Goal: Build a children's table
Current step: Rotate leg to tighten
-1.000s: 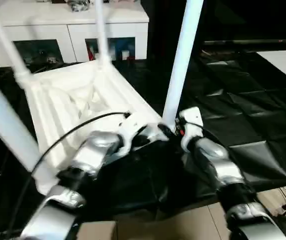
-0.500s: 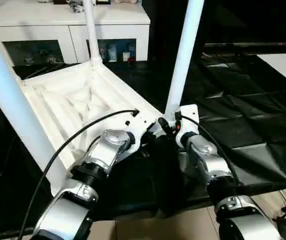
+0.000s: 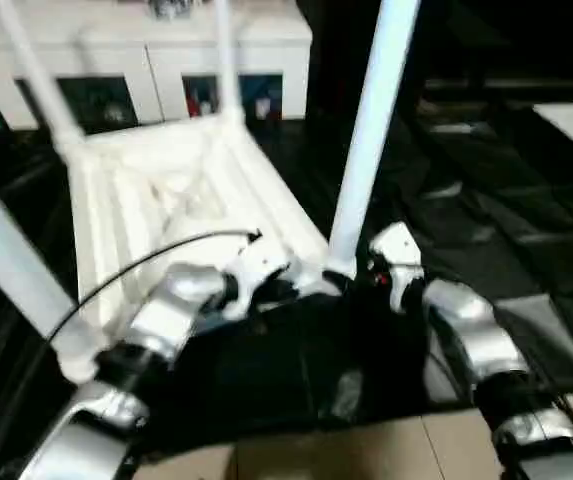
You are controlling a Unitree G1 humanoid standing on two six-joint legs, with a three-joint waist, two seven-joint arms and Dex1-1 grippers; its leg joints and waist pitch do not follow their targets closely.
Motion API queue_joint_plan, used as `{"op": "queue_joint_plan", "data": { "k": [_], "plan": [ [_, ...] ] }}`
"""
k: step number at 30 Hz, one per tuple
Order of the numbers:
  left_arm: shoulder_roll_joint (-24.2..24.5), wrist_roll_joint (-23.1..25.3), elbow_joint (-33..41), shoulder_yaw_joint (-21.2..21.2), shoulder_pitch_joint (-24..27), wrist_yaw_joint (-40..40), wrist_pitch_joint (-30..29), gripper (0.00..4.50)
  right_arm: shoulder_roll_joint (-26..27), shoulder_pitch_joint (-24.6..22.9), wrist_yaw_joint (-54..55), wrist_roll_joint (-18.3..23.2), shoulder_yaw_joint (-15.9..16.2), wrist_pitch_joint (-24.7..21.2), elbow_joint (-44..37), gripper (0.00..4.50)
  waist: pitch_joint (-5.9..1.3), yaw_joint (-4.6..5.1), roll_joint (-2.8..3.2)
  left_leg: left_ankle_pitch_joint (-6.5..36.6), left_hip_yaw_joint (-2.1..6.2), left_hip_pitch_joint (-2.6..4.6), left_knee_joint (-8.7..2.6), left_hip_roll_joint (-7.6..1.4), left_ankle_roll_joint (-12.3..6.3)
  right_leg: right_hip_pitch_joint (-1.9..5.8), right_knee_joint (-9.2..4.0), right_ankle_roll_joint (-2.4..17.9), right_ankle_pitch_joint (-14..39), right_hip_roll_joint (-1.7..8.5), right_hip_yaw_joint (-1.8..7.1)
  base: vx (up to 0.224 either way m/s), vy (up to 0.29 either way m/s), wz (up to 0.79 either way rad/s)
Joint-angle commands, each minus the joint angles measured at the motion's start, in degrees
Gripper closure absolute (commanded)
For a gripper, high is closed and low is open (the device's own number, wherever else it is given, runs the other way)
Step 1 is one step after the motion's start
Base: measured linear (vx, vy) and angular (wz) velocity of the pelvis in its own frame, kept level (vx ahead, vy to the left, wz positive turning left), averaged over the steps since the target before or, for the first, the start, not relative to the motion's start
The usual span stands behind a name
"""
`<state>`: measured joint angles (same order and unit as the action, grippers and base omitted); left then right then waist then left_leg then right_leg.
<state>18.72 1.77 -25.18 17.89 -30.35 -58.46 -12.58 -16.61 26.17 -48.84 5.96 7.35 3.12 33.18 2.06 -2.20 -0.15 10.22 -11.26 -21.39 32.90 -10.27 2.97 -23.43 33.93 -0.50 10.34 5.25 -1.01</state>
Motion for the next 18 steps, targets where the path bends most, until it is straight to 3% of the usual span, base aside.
{"op": "queue_joint_plan", "data": {
  "k": [1,5,8,10,12,18],
  "plan": [
    [-0.22,-1.82,1.89,2.08,1.4,-3.44,-0.44,4.5,-1.58,-0.14,-2.14,1.63,-0.82,-0.09,-1.99,0.87,-3.21,0.23,-0.23,13.43,0.72,0.64,-3.58,-2.61,-5.37,2.35,-3.44,14.72,5.34,1.87,1.22,0.0,0.0,0.0],
    [1.32,-2.15,4.07,1.88,2.73,-5.2,-0.71,4.5,-2.69,-1.25,-6.69,2.92,-0.43,-0.57,-3.56,0.87,-3.48,-0.14,-0.16,8.73,0.7,0.48,-3.09,-2.62,-6.48,2.69,-2.6,16.07,-0.77,1.9,1.1,0.0,0.0,0.0],
    [1.78,-2.3,4.79,1.82,3.16,-5.79,-0.97,4.5,-2.8,-1.5,-7.59,3.09,-0.19,-0.96,-3.77,1.05,-3.28,-0.05,-0.15,9.93,0.66,0.43,-3.13,-2.56,-6.73,2.57,-2.81,16.11,1.26,1.98,1.05,0.0,0.0,0.0],
    [1.99,-2.45,5.41,1.86,3.38,-5.97,-1.37,4.5,-2.8,-1.61,-7.91,3.09,0.0,-1.11,-3.81,1.05,-3.2,-0.02,-0.14,11.34,0.71,0.47,-3.24,-2.62,-5.96,2.52,-2.99,15.78,3.81,2.01,1.06,0.0,0.0,0.0],
    [2.0,-2.54,5.81,1.89,3.46,-6.04,-1.71,4.5,-2.71,-1.65,-8.3,3.07,0.15,-1.26,-3.77,1.32,-3.16,0.05,-0.12,12.24,0.74,0.53,-3.32,-2.61,-5.07,2.45,-3.11,15.27,5.39,1.99,1.1,0.0,0.0,0.0],
    [2.0,-2.56,6.28,1.88,3.47,-6.18,-2.14,4.5,-2.84,-1.82,-9.13,3.28,0.36,-1.86,-4.21,1.79,-3.32,0.14,-0.12,10.79,0.75,0.44,-3.12,-2.48,-5.27,2.58,-2.83,15.27,3.14,1.93,1.09,0.0,0.0,0.0]
  ]
}}
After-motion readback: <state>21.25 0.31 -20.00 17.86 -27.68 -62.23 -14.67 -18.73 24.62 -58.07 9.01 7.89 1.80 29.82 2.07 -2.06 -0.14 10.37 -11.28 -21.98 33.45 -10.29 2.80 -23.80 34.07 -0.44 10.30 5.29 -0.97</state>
